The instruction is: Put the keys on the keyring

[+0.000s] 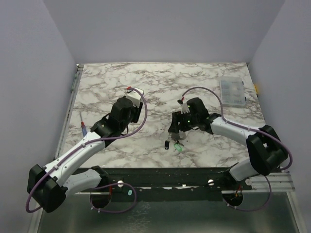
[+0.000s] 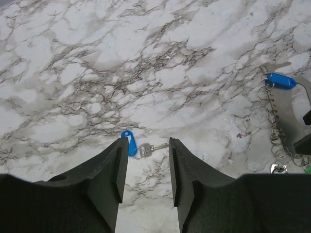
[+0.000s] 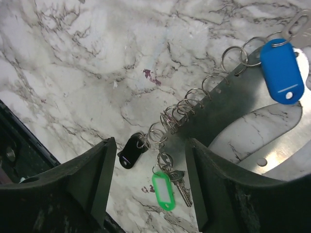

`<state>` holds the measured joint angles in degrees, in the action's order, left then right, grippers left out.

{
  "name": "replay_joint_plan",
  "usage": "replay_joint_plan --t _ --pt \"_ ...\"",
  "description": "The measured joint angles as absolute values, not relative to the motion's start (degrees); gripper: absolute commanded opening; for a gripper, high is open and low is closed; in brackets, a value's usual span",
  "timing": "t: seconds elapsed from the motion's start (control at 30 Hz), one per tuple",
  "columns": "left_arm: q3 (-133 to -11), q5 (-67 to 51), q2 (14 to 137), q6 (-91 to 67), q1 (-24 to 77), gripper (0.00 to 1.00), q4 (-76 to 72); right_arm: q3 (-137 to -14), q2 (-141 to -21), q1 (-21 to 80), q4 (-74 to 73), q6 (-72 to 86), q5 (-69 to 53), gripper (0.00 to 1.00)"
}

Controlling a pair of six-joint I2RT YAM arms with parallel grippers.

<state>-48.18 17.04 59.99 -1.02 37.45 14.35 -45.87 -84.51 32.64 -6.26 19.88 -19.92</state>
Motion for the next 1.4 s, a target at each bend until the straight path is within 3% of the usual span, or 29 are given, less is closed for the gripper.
replay_joint_plan --t 0.13,0.47,0.73,1.4 --pt "-47.7 17.8 59.1 -1.0 37.5 0.46 14.5 -46.6 -87.1 34.5 -7.2 19.7 -19.8 0.53" --pt "-47.7 18.1 58.3 -1.1 37.5 0.48 14.5 -48.5 -92.2 36.1 -8.2 19.4 -17.4 0.52" --pt "-47.7 18.1 58.2 -1.2 37.5 0.48 14.5 -48.7 -93.6 36.4 -8.2 19.1 -16.1 0.42" --pt "-47.7 18.6 57.6 -1.2 37.5 0.48 14.5 -50.4 -95.1 38.4 -8.2 17.3 -13.5 0.36"
